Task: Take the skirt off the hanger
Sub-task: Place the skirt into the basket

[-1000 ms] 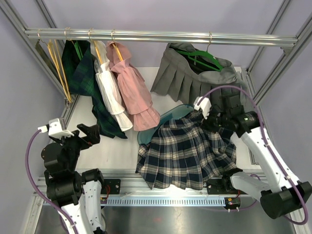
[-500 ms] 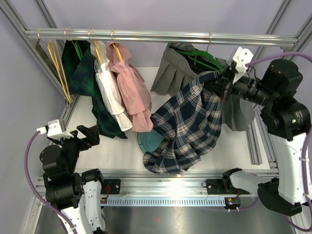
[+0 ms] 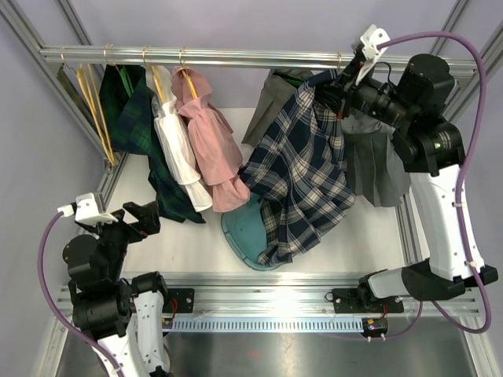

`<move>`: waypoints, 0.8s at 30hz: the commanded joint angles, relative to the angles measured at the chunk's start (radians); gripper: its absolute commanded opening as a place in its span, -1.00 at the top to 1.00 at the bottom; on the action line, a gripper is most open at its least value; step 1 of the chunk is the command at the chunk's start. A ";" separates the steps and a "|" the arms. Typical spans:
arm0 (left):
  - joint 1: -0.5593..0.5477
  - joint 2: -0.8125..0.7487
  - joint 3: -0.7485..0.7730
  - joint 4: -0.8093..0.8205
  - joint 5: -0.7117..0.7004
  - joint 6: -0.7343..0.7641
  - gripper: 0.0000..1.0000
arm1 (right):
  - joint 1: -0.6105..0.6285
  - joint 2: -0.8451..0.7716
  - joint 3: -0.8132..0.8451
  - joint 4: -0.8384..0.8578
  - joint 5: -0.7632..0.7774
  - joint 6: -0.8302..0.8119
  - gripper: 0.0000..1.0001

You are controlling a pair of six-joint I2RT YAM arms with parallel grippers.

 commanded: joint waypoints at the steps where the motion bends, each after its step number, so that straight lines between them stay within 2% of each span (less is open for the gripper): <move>1: -0.003 0.025 0.040 0.033 0.007 0.003 -0.98 | 0.007 0.028 0.076 0.232 0.161 0.054 1.00; 6: -0.003 0.030 0.046 0.036 0.006 -0.001 -0.98 | 0.008 0.025 0.029 0.301 0.206 0.042 1.00; 10: -0.003 0.025 0.051 0.026 -0.006 0.006 -0.98 | 0.008 -0.093 -0.218 0.404 0.120 -0.025 1.00; 13: -0.003 0.027 0.053 0.025 -0.008 0.003 -0.98 | 0.010 -0.234 -0.471 0.456 0.071 -0.067 1.00; 18: -0.005 0.038 0.051 0.048 0.009 -0.026 -0.98 | 0.019 -0.380 -0.695 0.467 -0.019 -0.050 1.00; 23: -0.003 0.050 0.054 0.079 0.032 -0.052 -0.98 | 0.040 -0.486 -0.852 0.418 -0.203 -0.019 1.00; 24: -0.003 0.053 0.056 0.081 0.032 -0.054 -0.98 | 0.049 -0.495 -0.861 0.375 -0.298 -0.028 1.00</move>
